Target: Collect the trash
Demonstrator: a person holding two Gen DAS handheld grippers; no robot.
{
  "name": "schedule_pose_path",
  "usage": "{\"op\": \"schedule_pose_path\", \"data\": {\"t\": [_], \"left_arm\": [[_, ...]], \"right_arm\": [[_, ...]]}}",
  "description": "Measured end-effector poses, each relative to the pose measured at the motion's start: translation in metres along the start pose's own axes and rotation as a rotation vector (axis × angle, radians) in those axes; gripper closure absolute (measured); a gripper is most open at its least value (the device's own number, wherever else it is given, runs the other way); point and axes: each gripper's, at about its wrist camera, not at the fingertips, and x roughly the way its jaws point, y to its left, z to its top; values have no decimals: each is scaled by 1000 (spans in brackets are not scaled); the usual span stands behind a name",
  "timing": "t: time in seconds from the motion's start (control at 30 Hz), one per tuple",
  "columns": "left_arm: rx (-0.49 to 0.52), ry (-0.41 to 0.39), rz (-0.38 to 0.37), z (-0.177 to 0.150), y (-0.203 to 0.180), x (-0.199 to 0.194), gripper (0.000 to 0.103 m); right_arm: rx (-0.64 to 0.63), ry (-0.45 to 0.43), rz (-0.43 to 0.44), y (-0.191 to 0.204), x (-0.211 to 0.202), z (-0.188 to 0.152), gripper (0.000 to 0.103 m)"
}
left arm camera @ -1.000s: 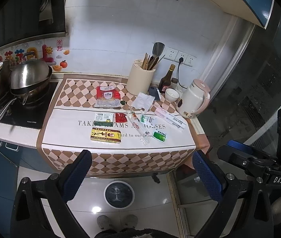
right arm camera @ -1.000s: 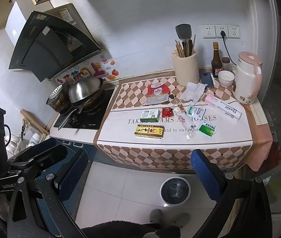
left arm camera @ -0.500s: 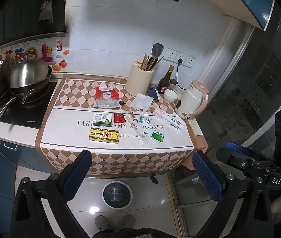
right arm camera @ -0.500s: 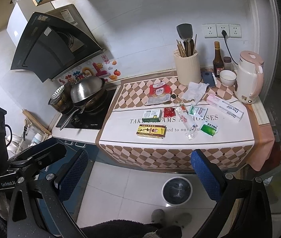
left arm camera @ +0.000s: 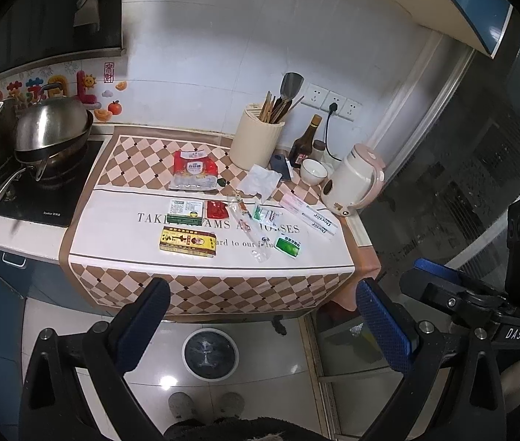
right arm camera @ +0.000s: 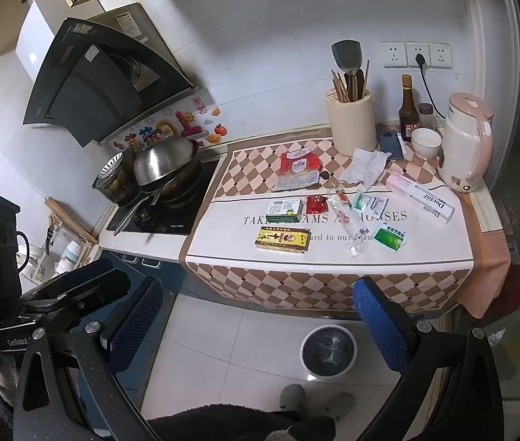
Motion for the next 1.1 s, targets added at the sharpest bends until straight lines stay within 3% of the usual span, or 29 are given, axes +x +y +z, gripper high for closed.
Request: {"op": "schedule_pose_path", "data": {"t": [1.1], "left_arm": [[5, -2, -34, -1, -7, 1, 0]], "right_arm": [[9, -5, 4, -6, -1, -3, 0]]}}
